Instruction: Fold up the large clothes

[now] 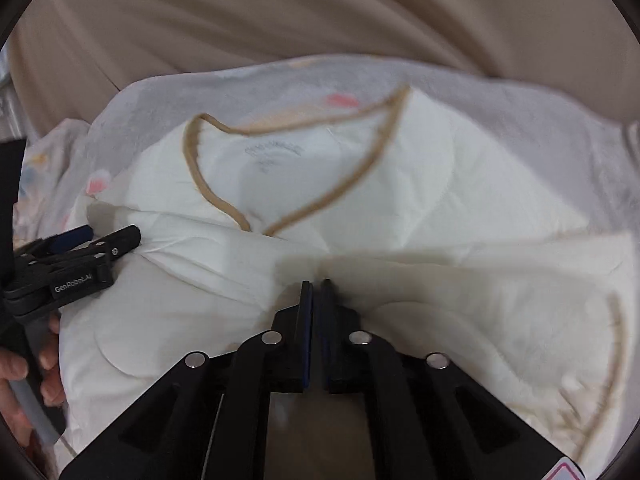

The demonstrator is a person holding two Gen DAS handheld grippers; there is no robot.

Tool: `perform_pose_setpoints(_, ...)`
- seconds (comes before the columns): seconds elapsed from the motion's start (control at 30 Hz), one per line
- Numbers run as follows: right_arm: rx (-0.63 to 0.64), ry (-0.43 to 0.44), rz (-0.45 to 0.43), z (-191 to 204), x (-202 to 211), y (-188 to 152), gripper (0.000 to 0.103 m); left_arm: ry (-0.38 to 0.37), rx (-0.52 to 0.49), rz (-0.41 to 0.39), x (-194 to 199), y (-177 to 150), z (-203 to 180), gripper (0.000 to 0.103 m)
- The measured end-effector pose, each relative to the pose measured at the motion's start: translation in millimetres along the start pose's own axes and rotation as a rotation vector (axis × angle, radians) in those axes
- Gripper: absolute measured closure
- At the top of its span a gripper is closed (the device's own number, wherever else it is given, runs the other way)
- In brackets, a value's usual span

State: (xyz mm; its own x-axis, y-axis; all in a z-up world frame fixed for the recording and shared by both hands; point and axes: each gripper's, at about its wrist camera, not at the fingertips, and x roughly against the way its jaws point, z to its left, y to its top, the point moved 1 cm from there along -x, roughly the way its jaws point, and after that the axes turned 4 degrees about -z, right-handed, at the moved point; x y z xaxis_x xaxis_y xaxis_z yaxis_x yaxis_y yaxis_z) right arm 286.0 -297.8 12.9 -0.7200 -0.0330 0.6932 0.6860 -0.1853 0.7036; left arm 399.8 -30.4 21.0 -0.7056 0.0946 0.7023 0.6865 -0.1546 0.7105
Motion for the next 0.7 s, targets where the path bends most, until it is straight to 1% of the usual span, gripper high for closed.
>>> perform_pose_setpoints(0.07,-0.044,0.062,-0.004,-12,1,-4,0.103,-0.010,-0.009,-0.007,-2,-4,2,0.011)
perform_pose_setpoints(0.1,-0.044,0.064,-0.005,-13,3,-5,0.103,-0.006,-0.014,-0.011,-1,-6,2,0.011)
perform_pose_setpoints(0.2,-0.015,0.027,-0.016,-9,11,-9,0.103,0.008,-0.025,-0.016,4,-8,1,0.011)
perform_pose_setpoints(0.27,-0.009,0.000,-0.023,-15,22,-13,0.103,0.012,-0.022,-0.016,14,-14,6,0.011)
perform_pose_setpoints(0.33,-0.008,-0.048,-0.031,-30,34,-21,0.103,0.006,-0.036,-0.014,23,-22,13,0.011)
perform_pose_setpoints(0.4,-0.033,-0.069,-0.024,-50,44,-28,0.103,0.015,-0.044,-0.012,31,-29,24,0.011)
perform_pose_setpoints(0.53,-0.094,-0.124,-0.025,-82,67,-38,0.103,-0.010,0.013,0.000,52,-39,52,0.012)
perform_pose_setpoints(0.57,-0.106,-0.146,-0.030,-85,75,-38,0.101,-0.014,0.028,-0.002,58,-40,58,0.013)
perform_pose_setpoints(0.6,-0.107,-0.158,-0.041,-85,81,-37,0.096,-0.020,0.047,-0.012,65,-40,65,0.013)
perform_pose_setpoints(0.63,-0.103,-0.153,-0.059,-83,87,-34,0.093,-0.026,0.061,-0.023,72,-39,71,0.013)
perform_pose_setpoints(0.67,-0.099,-0.123,-0.078,-76,94,-27,0.089,-0.033,0.080,-0.042,78,-34,77,0.013)
perform_pose_setpoints(0.7,-0.096,-0.082,-0.096,-65,98,-19,0.089,-0.041,0.097,-0.061,83,-29,81,0.013)
